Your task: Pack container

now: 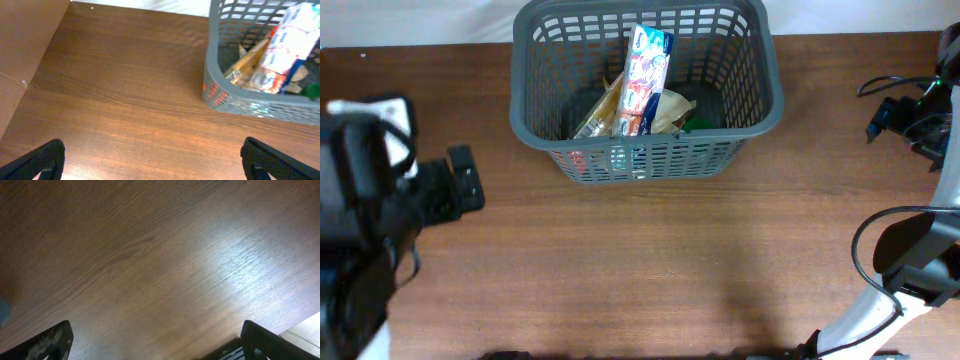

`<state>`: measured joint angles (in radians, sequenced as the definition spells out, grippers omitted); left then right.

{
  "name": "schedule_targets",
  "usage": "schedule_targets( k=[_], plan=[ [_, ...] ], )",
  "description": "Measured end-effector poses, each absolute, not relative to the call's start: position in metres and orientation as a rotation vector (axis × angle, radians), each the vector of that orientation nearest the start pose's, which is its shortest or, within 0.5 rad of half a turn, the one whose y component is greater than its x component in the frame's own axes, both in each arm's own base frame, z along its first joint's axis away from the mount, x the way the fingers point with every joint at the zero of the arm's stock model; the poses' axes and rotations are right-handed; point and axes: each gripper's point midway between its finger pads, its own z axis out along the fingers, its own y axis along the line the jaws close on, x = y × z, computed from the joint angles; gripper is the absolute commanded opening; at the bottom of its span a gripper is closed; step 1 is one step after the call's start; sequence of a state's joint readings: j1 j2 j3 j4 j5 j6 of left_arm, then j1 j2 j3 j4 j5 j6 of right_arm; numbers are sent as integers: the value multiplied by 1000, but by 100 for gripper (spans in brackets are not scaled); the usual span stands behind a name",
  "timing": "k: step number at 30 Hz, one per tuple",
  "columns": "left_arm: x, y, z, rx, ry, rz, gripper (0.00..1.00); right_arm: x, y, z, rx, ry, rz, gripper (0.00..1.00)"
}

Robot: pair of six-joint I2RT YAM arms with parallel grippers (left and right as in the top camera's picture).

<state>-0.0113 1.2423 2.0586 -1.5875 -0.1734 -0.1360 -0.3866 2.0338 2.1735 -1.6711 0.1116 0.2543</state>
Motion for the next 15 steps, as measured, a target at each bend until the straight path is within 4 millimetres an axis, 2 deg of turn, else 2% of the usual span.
schedule_targets(
  k=[7,11,15],
  plan=[
    [174,25,425,-223,2261,100,99,346,-162,199,981,2946,-177,99],
    [148,19,432,-204,2202,52,99,346,-162,199,981,2946,-177,99],
    [132,10,420,-177,2208,-6,99,347,-162,199,981,2945,-177,99]
  ],
)
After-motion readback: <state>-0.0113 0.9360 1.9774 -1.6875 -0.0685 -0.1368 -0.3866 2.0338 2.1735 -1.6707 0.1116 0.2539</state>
